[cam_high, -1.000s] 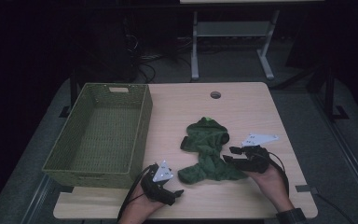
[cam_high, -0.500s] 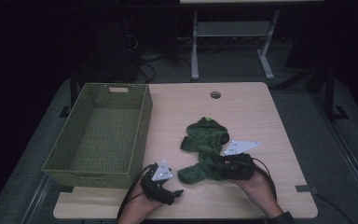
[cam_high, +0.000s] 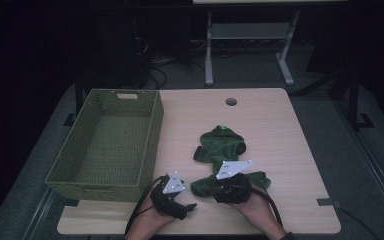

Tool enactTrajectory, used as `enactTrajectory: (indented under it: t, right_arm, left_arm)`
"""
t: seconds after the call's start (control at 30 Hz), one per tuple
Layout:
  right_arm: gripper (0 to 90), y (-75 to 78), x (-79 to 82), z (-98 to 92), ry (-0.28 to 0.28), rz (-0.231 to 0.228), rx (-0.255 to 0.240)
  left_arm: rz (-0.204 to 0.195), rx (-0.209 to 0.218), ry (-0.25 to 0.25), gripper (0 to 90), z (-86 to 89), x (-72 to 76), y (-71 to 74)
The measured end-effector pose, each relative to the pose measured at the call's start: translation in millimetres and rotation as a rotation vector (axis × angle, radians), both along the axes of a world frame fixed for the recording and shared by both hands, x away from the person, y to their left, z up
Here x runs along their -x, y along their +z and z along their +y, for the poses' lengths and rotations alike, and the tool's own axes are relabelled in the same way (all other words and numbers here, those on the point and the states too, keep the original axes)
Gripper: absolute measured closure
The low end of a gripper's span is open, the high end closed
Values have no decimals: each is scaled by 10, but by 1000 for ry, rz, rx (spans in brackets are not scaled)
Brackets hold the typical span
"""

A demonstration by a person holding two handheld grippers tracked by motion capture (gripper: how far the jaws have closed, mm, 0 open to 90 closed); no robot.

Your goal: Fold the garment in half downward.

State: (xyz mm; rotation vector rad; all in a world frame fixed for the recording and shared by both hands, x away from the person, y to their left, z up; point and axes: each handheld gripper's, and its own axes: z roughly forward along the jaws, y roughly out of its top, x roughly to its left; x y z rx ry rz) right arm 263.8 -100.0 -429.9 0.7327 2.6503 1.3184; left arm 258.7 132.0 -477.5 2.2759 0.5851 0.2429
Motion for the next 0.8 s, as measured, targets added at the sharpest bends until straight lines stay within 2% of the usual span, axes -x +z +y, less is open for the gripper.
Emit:
enactTrajectory:
  t: [0.13,0.4,0.5,0.57,0.67,0.8]
  right_arm:
    - [707,-32,8,81,21,10,9]
    - [748,-138,-28,253,45,1,62]
    - [763,-179,-33,319,58,-18,86]
    - [762,-226,-46,342,57,-18,122]
    - [734,-294,-70,352,59,-65,160]
    - [716,-339,-53,374,41,-83,198]
  left_arm:
    - [-2,-2,-2,128,1,-2,1]
    - [-4,-3,-4,129,2,-4,1]
    - [-9,-12,-8,128,7,-9,5]
    - [-6,-8,-4,129,5,-4,3]
    - [-8,-9,-6,129,6,-7,3]
    - [-7,-13,-9,128,7,-7,4]
